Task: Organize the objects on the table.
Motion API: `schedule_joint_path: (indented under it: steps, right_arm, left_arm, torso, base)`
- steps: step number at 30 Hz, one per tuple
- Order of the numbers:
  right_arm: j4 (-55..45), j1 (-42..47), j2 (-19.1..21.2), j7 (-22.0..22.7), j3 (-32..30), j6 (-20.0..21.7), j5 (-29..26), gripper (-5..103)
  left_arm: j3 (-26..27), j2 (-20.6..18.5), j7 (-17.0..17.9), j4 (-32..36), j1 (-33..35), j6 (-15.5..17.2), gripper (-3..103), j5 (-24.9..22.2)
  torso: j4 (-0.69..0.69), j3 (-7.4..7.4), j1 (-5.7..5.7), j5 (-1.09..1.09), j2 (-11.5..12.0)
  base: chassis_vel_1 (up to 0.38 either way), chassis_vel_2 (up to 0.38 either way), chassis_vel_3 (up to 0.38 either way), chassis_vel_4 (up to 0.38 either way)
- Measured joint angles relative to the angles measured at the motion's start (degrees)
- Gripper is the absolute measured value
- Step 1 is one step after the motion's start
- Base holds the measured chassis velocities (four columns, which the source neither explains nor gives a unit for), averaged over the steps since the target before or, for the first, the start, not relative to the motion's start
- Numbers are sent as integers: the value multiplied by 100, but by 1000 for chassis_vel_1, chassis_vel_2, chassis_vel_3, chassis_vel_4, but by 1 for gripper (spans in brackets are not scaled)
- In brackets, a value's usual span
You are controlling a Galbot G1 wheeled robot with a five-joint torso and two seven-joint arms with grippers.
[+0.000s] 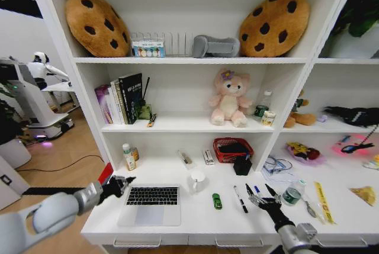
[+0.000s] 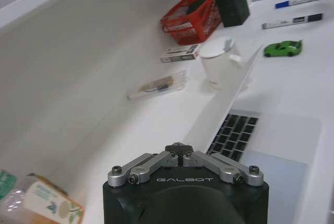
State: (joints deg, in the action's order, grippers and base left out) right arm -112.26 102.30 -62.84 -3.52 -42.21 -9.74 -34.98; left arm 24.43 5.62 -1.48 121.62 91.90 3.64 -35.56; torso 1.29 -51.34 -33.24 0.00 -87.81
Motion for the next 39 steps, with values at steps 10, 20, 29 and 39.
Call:
schedule_joint_path:
  steps: [10,20,29,39]
  right_arm:
    - [-73,87,-138,56,-16,2,99,100]
    - [-360,323,-231,0,-42,-46,189,100]
    - [-350,434,-338,-4,-18,-58,218,100]
    - [-307,497,-575,-118,52,-68,329,100]
  left_arm:
    - [-403,626,54,50,1035,-212,0,1079]
    - [56,2694,282,51,1051,-318,22,760]
    - [1256,4591,463,740,1298,-278,59,277]
    - [2682,5325,332,385,1259,-388,96,-932]
  torso:
    - [0,0,0,0,0]
    - [2,0,0,-1,0]
    - [0,0,0,1,0]
    - [1,0,0,-1,-1]
  base:
    - [0,0,0,0]
    - [0,0,0,0]
    - [0,0,0,0]
    - [0,0,0,0]
